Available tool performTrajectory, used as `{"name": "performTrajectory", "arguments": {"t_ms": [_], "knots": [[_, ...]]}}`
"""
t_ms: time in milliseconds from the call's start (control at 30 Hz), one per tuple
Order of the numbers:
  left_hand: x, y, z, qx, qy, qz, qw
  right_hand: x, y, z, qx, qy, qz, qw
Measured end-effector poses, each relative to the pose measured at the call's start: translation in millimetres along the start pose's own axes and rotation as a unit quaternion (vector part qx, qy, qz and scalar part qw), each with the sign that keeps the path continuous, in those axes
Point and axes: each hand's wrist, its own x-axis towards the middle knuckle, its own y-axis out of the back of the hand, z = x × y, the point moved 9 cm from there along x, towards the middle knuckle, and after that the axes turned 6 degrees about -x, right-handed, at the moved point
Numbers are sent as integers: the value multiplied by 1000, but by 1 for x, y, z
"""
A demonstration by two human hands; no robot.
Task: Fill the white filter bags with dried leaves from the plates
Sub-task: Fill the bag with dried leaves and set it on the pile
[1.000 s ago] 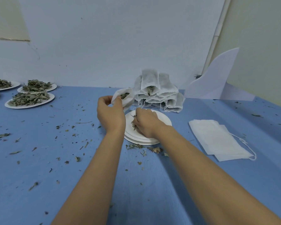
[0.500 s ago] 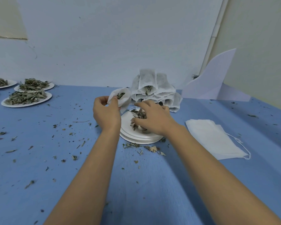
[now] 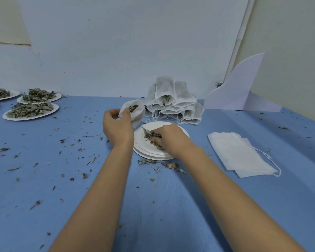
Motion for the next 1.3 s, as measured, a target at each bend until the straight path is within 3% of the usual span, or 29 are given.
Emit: {"name": "performTrajectory", "arguments": {"t_ms": [200, 300, 433, 533, 600, 667, 733, 833, 967, 1167, 1300], "knots": [[0, 5, -1, 9, 1, 24, 1000, 2, 0, 5, 51, -28, 75, 995], [1, 8, -3, 24, 0, 36, 999, -5, 17, 17, 172, -62, 167, 969], [-2, 2, -2, 63, -14, 13, 998, -17, 30, 53, 442, -158, 258, 844], [-11, -12, 0, 100, -48, -35, 993, -14, 19, 55, 669, -164, 206, 695], [-18, -22, 2, 118, -68, -69, 988, -10, 17, 46, 746, -130, 162, 632], [-21, -26, 3, 134, -78, -81, 985, -9, 16, 41, 742, -112, 142, 646], [-21, -28, 3, 132, -63, -86, 985, -9, 14, 42, 694, -112, 143, 697], [-22, -33, -8, 68, 14, -112, 991, -12, 13, 47, 597, -118, 157, 778], [-26, -44, -23, -4, 109, -175, 978, -10, 14, 48, 527, -110, 167, 826], [-32, -56, -14, 35, 52, -261, 963, -11, 14, 51, 460, -144, 179, 858], [-40, -67, -9, 82, 5, -314, 946, -12, 10, 55, 455, -179, 176, 855]]}}
